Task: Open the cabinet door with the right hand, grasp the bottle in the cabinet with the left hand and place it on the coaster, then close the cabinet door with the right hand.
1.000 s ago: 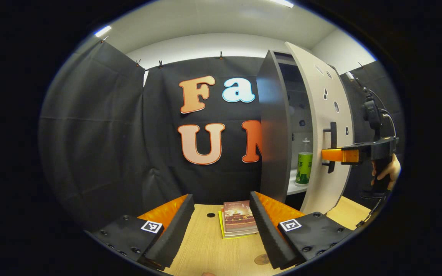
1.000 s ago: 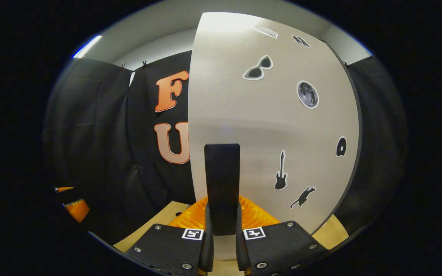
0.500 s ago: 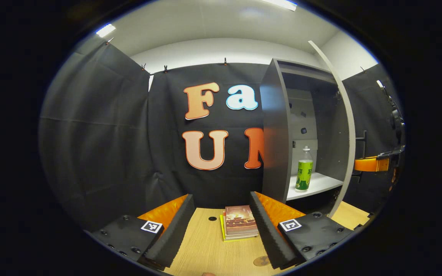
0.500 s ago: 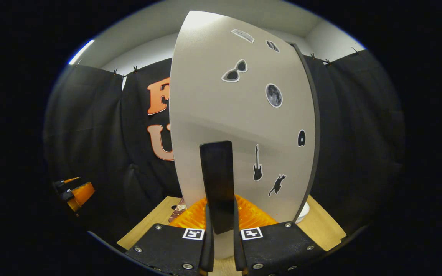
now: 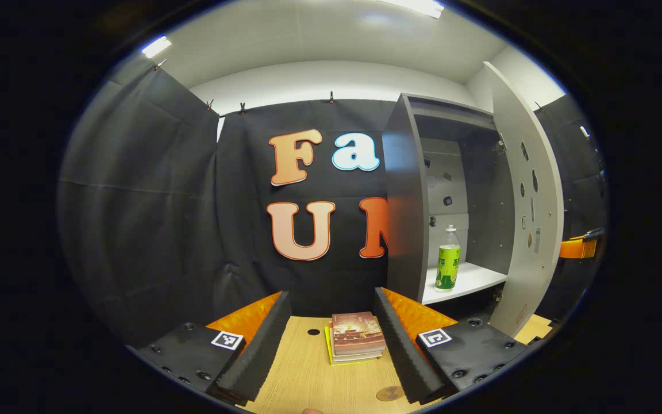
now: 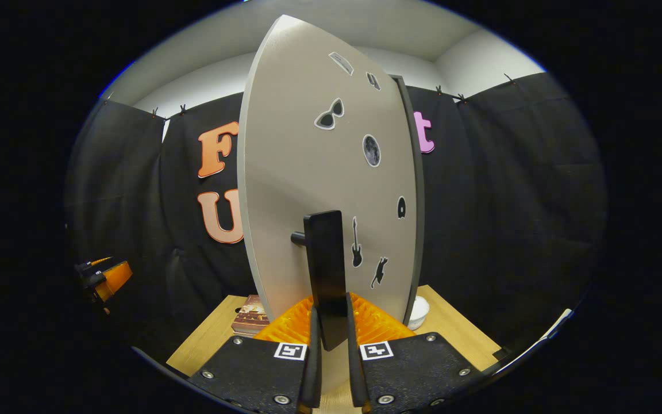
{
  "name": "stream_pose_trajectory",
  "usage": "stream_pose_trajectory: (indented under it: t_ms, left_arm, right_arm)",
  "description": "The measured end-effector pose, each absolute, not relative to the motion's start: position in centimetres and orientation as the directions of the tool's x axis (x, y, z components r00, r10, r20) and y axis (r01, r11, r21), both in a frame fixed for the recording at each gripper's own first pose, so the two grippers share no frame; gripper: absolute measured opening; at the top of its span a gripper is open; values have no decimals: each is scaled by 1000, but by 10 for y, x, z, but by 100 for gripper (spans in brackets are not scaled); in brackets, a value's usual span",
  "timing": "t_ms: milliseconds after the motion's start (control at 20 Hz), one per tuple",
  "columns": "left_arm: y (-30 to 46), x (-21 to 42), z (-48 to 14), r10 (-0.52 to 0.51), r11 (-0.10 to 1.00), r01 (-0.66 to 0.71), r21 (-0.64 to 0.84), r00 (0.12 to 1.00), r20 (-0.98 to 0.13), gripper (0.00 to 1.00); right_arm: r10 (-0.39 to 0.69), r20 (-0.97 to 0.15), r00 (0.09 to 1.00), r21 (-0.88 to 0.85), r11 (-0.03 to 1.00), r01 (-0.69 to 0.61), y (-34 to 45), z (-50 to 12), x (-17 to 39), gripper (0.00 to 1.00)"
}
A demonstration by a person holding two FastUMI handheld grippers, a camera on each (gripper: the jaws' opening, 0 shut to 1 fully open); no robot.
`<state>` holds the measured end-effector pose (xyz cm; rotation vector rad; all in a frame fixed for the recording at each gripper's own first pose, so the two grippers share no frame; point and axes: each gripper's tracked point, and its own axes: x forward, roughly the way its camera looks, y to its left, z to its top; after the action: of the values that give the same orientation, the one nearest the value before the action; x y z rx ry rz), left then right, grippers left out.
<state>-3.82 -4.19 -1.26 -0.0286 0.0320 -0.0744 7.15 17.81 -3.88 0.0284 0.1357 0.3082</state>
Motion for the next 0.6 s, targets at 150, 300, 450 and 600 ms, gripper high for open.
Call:
stream_pose_trajectory:
  t_ms: [150,300,450,600]
  left_arm:
    - [-61,-30,-13,-109,993,107,-43,993,-36,94]
    - [-82,-29,-6,-137,990,136,-34,990,-28,96]
    - [-115,-22,4,-173,985,173,-26,985,-9,96]
    - [-155,-14,8,-211,977,211,-30,977,-2,95]
  right_arm:
    - [264,-126,956,56,964,-259,168,-39,71,19]
    - [228,-124,966,64,973,-221,156,-38,70,16]
    - [183,-122,975,72,982,-176,141,-38,71,12]
    - [119,-120,986,51,992,-113,124,-38,74,8]
